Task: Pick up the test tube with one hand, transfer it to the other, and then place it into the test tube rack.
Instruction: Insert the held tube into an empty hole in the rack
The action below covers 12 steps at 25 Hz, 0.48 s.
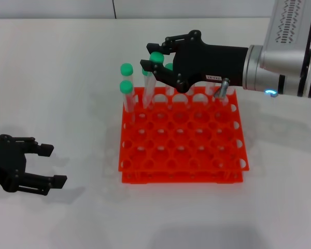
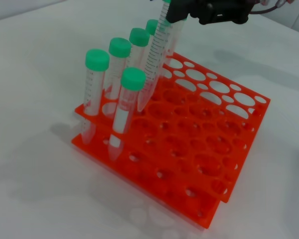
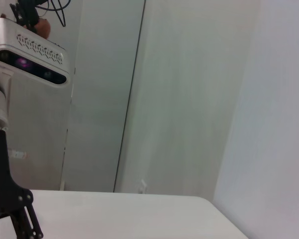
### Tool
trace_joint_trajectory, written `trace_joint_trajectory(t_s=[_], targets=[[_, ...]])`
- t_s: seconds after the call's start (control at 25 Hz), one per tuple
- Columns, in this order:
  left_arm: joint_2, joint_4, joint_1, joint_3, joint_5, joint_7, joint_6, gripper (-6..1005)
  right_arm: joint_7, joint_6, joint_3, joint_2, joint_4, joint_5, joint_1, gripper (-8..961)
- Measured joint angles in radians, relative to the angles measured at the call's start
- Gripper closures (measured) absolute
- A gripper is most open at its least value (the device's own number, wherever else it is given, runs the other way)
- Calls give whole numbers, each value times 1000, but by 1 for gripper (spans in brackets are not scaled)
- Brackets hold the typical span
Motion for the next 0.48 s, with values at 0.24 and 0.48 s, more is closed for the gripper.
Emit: trace_joint_trajectory(t_s=[0.24,0.48], targets=[[0,0,0,0,0,0,0,123,-7,11,0,1,9,-5,-1,673],[0,0,0,0,0,0,0,123,-28,17,-9,3,9,-5,0,673]])
